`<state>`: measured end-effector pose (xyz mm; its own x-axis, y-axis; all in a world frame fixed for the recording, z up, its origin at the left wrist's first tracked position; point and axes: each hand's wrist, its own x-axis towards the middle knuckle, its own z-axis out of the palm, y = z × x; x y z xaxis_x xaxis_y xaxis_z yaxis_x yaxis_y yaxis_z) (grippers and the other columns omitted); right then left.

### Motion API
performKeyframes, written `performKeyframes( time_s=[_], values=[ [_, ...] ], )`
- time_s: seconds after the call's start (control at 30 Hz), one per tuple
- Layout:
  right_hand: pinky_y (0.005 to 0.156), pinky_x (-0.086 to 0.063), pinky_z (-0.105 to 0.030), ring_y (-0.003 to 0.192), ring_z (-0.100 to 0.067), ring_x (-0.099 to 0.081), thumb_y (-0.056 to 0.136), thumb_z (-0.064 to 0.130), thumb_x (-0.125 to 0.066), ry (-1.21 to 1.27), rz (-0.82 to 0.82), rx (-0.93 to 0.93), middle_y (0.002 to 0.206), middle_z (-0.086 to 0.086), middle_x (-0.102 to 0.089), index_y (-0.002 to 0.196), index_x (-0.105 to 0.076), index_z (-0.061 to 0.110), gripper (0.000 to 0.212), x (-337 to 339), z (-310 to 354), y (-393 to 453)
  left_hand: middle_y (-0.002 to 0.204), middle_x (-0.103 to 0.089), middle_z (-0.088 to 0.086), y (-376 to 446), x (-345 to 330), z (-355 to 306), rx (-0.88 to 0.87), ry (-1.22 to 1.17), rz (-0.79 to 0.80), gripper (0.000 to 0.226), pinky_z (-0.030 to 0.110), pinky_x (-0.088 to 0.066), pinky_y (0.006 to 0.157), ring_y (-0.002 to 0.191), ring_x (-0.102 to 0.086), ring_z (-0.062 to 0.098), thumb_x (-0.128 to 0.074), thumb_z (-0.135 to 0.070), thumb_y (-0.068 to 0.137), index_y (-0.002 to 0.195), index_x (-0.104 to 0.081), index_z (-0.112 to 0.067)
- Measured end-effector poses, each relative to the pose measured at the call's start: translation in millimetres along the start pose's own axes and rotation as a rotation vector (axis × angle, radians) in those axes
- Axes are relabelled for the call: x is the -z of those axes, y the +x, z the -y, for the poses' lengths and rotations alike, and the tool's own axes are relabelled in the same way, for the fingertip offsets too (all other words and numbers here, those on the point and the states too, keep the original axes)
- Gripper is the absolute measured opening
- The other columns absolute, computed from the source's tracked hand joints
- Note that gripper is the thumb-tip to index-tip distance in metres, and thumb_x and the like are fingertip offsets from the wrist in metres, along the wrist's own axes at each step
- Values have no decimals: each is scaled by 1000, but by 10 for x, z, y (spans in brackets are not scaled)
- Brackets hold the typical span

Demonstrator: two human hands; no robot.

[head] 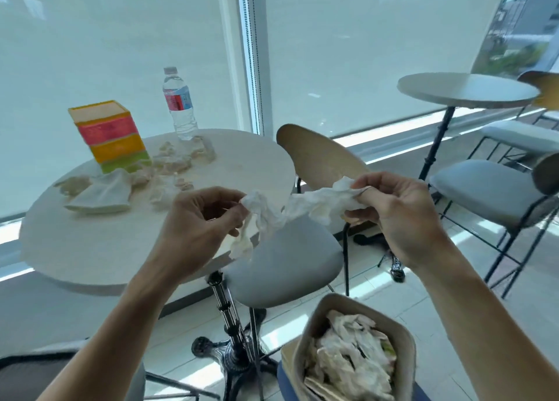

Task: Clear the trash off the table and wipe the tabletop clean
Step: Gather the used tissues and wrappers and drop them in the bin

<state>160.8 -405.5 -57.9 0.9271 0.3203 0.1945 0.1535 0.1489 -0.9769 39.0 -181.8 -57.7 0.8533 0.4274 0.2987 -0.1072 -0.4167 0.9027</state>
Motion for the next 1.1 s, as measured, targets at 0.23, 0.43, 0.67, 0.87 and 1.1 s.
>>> performKeyframes(
  time_s=[0.23,0.43,0.67,0.87,1.1],
  values=[
    [69,-62,-32,78,-20,-72,92,-7,-58,-56,-8,-166,86,-12,-72,75,-70,7,25,566,-432,-283,78,-75,7,-297,-598,22,44,-73,129,11,19,-53,62,63,-68,14,-70,-6,82,88,-75,-14],
    [59,-57,-26,70,-18,-71,91,-8,-55,-164,31,-333,80,-10,-69,76,-70,6,25,768,-954,-561,83,-76,7,-533,-993,133,117,-96,175,10,27,-59,71,76,-74,25,-72,-13,79,89,-74,-12],
    [71,-60,-42,91,-32,-71,95,9,-54,-610,351,-473,104,-3,-71,100,-74,27,27,836,-1692,-802,80,-77,5,-776,-1346,284,246,-116,200,15,31,-58,68,75,-74,22,-73,-26,74,84,-75,-15],
    [79,-51,-21,100,-12,-61,89,-1,-50,-751,529,-505,120,1,-63,115,-71,27,44,1040,-1671,-734,76,-75,6,-1013,-1613,754,351,84,229,3,44,-60,72,73,-72,25,-78,-18,81,79,-77,-16],
    [87,-55,-29,104,-13,-63,96,7,-50,-605,410,-426,115,1,-65,119,-67,25,34,1028,-1423,-615,86,-72,-7,-1124,-1793,1140,364,366,335,22,22,-56,75,75,-67,8,-79,-23,78,98,-71,-28]
  ],
)
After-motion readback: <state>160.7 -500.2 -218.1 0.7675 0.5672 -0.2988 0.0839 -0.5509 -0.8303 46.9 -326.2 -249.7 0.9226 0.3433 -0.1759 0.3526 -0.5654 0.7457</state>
